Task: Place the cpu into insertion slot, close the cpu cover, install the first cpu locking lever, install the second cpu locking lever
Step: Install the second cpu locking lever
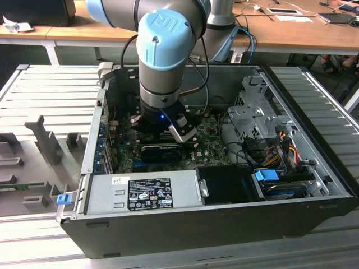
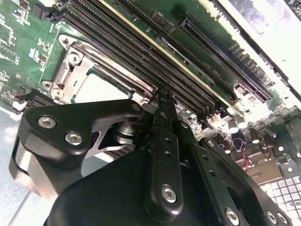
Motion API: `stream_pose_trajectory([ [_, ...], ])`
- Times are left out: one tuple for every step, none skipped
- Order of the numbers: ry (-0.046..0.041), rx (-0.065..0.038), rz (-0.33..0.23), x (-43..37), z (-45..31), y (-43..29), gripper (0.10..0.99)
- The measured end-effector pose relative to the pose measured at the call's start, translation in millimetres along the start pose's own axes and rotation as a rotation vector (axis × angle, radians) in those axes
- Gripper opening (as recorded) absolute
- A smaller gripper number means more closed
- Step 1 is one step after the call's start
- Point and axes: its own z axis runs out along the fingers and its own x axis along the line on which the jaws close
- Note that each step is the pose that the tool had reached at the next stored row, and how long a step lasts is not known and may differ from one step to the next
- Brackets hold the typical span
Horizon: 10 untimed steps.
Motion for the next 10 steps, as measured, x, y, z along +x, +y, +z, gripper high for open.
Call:
stream_pose_trajectory([
  [-0.0005, -0.005, 0.000, 1.5, 0.5, 0.1, 0.106],
  [-0.0009, -0.007, 0.000, 1.9, 1.0, 0.0, 0.106],
  [-0.0013, -0.010, 0.000, 2.1, 1.6, -0.1, 0.106],
  [-0.0015, -0.012, 0.000, 2.3, 2.0, -0.3, 0.106],
  [-0.0018, -0.015, 0.000, 2.5, 2.3, -0.4, 0.106],
  [-0.0022, -0.017, 0.000, 2.6, 2.7, -0.4, 0.106],
  [-0.0029, -0.022, 0.000, 2.8, 3.5, -0.6, 0.106],
  [-0.0033, -0.025, -0.001, 2.9, 3.9, -0.7, 0.106],
  [-0.0036, -0.027, -0.001, 2.9, 4.2, -0.8, 0.106],
  [-0.0046, -0.034, -0.001, 3.2, 5.0, -1.0, 0.106],
])
